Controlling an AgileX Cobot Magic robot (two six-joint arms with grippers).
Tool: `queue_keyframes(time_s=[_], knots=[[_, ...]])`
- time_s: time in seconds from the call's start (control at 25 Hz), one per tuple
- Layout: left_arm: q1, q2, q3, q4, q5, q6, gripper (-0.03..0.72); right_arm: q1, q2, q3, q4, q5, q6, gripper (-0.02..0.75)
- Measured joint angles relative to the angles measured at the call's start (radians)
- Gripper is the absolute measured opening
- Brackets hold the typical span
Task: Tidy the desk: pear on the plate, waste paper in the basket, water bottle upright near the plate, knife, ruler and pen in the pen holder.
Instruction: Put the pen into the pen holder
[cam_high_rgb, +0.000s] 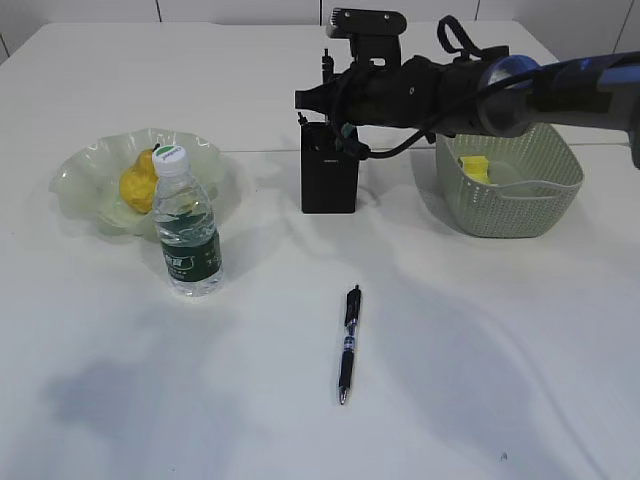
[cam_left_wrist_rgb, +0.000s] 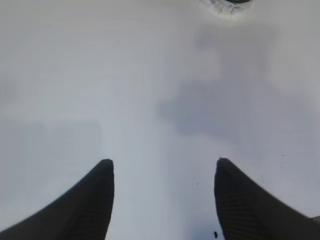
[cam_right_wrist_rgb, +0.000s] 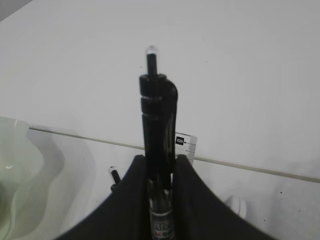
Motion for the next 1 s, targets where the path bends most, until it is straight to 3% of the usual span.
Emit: queue_keyframes(time_s=[0.36, 0.72, 1.0], knots=[[0.0, 0.0, 0.0, 0.0, 0.0, 0.0, 0.447, 0.0, 0.001, -0.003, 0.002, 0.012, 0.0, 0.249], [0.0, 0.0, 0.0, 0.0, 0.0, 0.0, 0.447, 0.0, -0.038, -0.003, 0.002, 0.073, 0.0, 0.263], [0.0, 0.0, 0.0, 0.0, 0.0, 0.0, 0.447, 0.0, -0.148, -0.005, -0.053, 0.358, -0.004, 0.263]])
